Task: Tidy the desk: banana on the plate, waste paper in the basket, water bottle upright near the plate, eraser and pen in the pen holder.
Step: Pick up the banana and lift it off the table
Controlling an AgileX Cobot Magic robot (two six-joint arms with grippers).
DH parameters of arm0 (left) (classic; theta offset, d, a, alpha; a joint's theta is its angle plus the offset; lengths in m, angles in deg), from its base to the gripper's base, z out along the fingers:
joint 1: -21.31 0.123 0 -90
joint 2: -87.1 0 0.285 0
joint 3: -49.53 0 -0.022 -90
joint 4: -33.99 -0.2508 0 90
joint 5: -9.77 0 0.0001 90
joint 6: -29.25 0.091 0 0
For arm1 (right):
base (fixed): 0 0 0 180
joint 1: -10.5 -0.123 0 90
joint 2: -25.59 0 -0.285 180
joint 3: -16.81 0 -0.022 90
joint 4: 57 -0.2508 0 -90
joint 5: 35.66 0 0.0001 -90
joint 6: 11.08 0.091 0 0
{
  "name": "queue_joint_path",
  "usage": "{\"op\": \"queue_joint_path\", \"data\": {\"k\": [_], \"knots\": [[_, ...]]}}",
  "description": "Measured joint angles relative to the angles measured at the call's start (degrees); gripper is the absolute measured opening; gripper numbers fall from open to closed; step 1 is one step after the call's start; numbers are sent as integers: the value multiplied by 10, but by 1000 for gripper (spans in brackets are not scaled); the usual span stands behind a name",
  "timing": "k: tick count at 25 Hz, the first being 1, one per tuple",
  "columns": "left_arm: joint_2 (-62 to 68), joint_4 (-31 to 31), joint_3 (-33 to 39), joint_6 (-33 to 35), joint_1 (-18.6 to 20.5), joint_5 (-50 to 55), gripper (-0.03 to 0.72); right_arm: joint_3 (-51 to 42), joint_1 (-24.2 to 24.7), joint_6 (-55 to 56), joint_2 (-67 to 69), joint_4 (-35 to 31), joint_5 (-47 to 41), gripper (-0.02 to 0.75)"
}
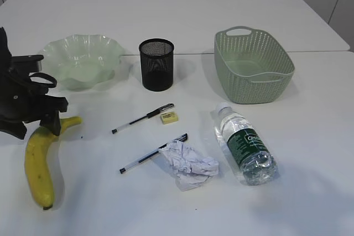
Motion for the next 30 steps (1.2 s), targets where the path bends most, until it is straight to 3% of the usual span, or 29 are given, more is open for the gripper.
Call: {"op": "queue_joint_path", "data": {"k": [3, 30], "knots": [[3, 0, 0, -1, 13, 1, 520, 0, 0, -1, 0, -1, 0, 587], [11, 46, 0, 23, 13, 44, 487, 0, 0, -5, 0, -1, 30, 587]]}}
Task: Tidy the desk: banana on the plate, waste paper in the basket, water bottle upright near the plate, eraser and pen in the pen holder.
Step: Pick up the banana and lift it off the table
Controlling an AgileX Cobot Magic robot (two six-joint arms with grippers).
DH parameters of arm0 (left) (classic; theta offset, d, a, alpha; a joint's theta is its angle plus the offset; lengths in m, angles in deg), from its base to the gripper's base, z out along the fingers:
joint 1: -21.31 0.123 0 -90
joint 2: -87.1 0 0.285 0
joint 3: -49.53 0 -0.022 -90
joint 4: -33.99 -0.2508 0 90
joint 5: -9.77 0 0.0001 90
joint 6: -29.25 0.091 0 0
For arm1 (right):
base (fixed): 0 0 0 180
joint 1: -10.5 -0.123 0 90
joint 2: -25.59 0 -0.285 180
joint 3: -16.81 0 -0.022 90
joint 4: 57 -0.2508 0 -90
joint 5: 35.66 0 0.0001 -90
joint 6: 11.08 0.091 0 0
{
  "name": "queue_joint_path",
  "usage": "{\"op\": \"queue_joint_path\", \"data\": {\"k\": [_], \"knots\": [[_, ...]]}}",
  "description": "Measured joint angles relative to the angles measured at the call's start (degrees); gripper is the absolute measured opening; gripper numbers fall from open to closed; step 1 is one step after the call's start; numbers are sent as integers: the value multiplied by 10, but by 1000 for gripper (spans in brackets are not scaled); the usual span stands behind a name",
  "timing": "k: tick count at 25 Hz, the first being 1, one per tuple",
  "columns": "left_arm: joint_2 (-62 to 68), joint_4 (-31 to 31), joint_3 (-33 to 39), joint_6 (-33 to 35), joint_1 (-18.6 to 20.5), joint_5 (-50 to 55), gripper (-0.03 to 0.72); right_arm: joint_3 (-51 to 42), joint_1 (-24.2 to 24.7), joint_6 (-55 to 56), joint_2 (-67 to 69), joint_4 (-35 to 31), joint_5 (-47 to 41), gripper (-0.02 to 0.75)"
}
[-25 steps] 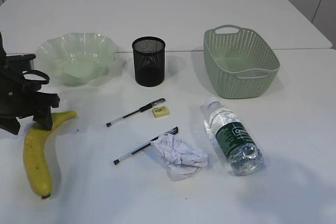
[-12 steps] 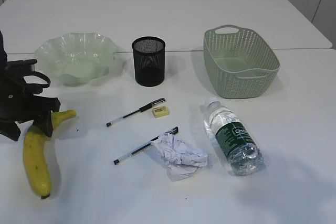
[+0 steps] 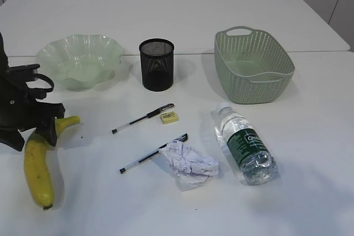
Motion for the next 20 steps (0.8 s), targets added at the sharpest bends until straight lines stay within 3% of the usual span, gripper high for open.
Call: {"op": "queue_joint_path", "data": {"k": [5, 11, 16, 20], "knots": [[19, 14, 0, 0, 0, 1, 424, 0, 0, 0, 0, 0, 0, 587], [27, 15, -1, 0, 0, 2, 407, 0, 0, 0, 0, 0, 1, 587], [27, 11, -1, 1, 0, 2, 293, 0, 0, -1, 0, 0, 1, 587], [26, 9, -1, 1, 0, 2, 262, 0, 0, -1, 0, 0, 1, 587]]}}
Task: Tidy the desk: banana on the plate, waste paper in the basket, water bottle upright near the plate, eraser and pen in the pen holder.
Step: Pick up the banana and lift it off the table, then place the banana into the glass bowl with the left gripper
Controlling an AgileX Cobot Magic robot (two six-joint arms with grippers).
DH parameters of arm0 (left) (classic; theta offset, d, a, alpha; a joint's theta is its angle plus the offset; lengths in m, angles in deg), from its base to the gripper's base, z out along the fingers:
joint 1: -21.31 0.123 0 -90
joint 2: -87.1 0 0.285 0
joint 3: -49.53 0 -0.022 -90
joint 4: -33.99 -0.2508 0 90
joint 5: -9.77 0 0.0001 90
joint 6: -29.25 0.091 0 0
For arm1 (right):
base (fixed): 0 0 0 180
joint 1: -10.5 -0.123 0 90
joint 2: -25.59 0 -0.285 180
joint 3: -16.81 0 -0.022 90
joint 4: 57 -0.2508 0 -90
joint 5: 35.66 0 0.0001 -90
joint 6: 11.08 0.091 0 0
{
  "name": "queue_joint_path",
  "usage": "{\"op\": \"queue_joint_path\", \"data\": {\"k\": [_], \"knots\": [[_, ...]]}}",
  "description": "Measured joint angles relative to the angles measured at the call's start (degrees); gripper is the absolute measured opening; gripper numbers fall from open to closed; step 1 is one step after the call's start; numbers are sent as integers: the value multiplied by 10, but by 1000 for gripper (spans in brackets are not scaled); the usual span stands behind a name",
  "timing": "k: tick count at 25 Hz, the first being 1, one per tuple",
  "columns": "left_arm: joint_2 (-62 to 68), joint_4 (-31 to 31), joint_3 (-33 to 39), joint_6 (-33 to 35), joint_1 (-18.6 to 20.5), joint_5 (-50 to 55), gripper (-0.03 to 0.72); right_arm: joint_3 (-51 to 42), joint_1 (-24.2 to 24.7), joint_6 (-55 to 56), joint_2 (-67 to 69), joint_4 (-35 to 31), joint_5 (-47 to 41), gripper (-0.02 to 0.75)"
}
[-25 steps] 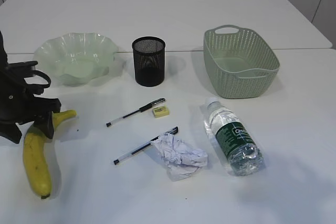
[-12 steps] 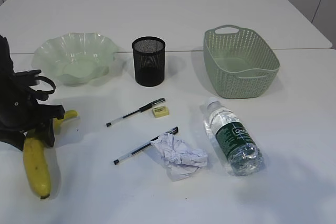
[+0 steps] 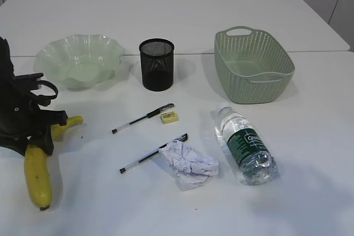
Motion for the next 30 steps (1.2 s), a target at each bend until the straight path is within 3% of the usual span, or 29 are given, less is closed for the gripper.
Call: {"op": "queue_joint_path", "data": {"k": [9, 23, 30], "knots": [[-89, -18, -31, 21, 0, -1, 258, 0, 0, 0, 0, 0, 0, 587], [-40, -31, -329, 27, 0, 58, 257, 0, 0, -1, 0, -1, 0, 587], [62, 22, -423, 26, 9, 74, 257, 0, 0, -1, 0, -1, -1, 587]]}}
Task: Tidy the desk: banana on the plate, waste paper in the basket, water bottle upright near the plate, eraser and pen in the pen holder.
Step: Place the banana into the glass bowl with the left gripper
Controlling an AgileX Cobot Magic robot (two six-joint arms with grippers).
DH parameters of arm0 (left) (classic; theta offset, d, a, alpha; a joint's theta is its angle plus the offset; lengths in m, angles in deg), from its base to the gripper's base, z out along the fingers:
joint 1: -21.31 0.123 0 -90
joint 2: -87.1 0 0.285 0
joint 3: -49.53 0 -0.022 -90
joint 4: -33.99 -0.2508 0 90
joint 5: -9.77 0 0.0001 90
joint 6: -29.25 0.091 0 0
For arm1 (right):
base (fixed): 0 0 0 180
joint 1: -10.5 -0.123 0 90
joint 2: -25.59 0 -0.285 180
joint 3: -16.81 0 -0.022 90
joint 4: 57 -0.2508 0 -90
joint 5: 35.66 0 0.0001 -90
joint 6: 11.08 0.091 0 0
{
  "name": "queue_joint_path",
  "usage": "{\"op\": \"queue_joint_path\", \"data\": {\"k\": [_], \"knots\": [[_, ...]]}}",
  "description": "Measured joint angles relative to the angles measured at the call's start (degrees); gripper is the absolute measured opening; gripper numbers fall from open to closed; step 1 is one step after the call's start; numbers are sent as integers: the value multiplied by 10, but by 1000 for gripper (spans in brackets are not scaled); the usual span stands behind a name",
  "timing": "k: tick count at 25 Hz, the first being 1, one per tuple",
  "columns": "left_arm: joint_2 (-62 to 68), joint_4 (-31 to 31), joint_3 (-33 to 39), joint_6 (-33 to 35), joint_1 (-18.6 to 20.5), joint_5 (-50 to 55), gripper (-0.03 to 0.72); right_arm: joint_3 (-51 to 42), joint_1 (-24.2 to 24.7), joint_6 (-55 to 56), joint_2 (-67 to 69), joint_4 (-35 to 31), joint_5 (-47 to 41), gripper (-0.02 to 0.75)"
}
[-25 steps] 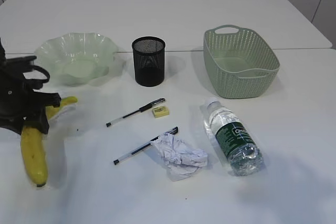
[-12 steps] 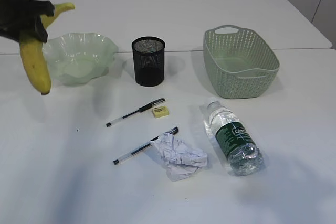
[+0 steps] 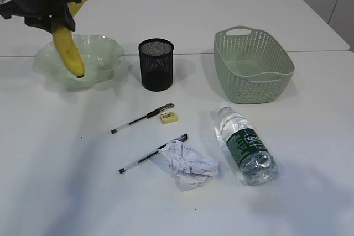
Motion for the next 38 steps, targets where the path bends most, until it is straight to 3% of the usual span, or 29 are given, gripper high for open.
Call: {"op": "queue_joint_path", "data": {"k": [11, 21, 38], "knots": [[109, 119, -113, -15, 57, -16, 257, 0, 0, 0, 0, 0, 0, 587], [175, 206, -120, -16, 65, -57, 256, 0, 0, 0, 0, -20, 0, 586], [181, 211, -121, -18, 84, -96, 256, 0, 0, 0, 0, -45, 0, 586]]}}
